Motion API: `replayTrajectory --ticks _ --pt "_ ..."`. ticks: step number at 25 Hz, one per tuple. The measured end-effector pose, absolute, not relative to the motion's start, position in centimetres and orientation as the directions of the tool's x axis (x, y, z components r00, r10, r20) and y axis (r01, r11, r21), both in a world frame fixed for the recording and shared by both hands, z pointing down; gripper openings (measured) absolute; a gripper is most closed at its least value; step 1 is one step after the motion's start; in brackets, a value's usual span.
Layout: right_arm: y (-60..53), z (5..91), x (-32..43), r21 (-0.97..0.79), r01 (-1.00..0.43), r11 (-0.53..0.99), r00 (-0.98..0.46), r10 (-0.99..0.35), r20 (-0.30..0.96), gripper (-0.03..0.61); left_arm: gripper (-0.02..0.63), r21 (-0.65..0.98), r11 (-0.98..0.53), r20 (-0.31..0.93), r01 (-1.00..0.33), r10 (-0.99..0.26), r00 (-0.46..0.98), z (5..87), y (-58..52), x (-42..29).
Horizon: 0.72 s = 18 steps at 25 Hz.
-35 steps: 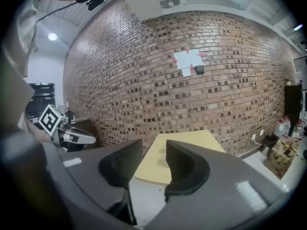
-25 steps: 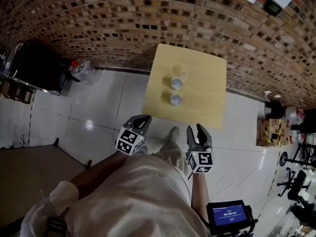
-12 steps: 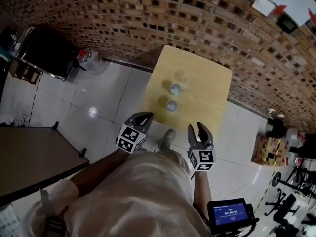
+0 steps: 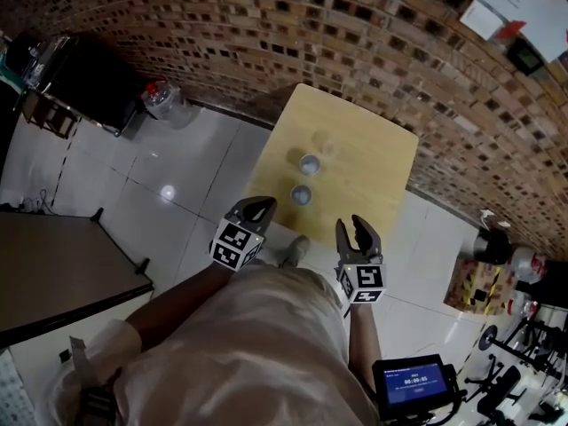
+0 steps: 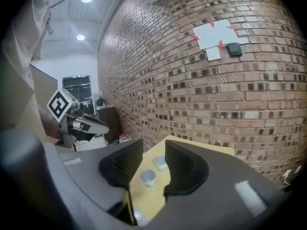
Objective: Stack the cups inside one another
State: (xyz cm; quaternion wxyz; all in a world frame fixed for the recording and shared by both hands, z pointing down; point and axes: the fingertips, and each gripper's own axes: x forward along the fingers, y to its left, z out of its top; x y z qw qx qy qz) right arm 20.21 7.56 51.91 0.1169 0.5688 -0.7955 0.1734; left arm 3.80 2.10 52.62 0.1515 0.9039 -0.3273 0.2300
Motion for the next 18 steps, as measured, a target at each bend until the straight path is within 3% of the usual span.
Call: replayTrajectory --ticks 18 --pt "1.9 53.0 22.7 -0.137 -0.920 0.368 -0.392 -0.835 0.386 0.127 0.020 0.112 -0.686 0.509 -0.719 -0.581 0.635 52.8 -3.2 5.9"
